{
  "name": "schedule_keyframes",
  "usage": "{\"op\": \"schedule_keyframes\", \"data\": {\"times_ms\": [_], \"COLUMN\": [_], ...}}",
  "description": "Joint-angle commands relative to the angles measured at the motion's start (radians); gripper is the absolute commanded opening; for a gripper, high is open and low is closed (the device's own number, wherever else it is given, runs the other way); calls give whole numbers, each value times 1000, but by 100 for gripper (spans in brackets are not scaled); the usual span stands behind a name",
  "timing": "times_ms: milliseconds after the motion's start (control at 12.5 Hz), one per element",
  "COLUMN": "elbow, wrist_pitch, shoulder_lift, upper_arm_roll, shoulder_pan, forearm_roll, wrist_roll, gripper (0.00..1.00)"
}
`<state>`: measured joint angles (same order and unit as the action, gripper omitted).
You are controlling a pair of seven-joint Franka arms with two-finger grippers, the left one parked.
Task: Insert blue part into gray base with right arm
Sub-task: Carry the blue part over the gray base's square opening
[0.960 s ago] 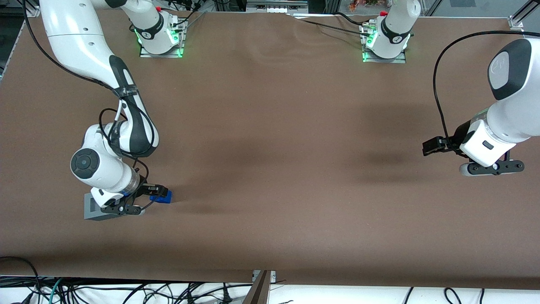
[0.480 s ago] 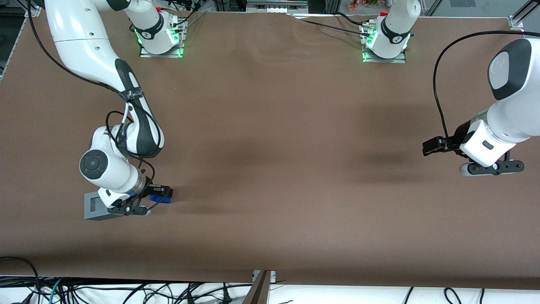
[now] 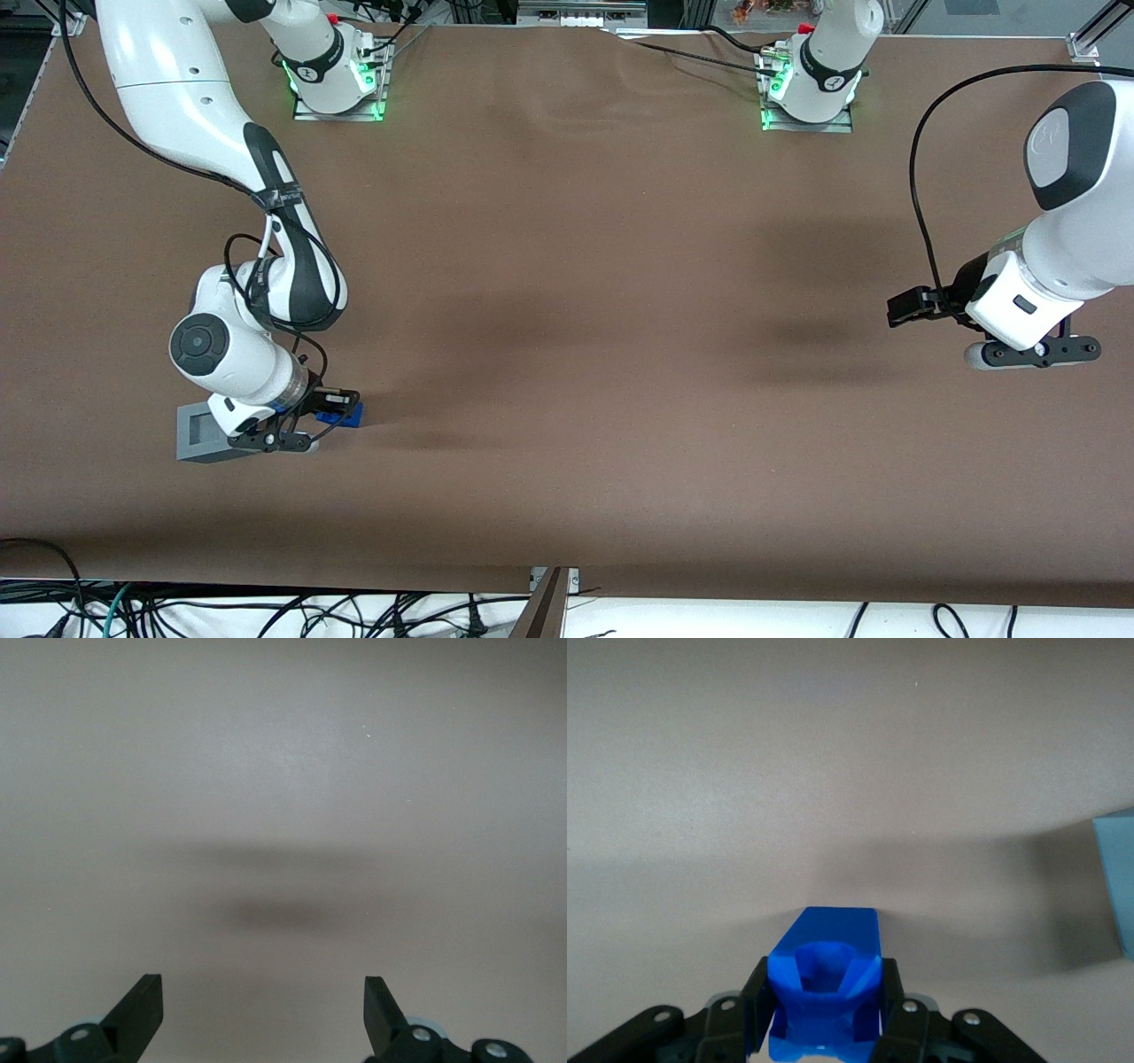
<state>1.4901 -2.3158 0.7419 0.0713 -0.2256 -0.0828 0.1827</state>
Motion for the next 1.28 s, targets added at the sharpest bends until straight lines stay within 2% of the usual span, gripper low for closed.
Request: {"op": "schedule_keyframes", "data": {"times_ms": [0, 160, 400, 800, 1200], "elbow": [-4, -5, -82, -106, -108], "wrist_pitch": [13, 119, 240, 219, 138], "shoulder_lift": [-45, -110, -131, -118, -85], "upper_arm_roll": [5, 19, 100, 105, 97], "shoulder_pan": [6, 12, 34, 146, 195], "forearm_roll": [3, 6, 2, -8, -21], "wrist_roll": [-12, -64, -298, -546, -629], "gripper": [38, 38, 38, 38, 39]}}
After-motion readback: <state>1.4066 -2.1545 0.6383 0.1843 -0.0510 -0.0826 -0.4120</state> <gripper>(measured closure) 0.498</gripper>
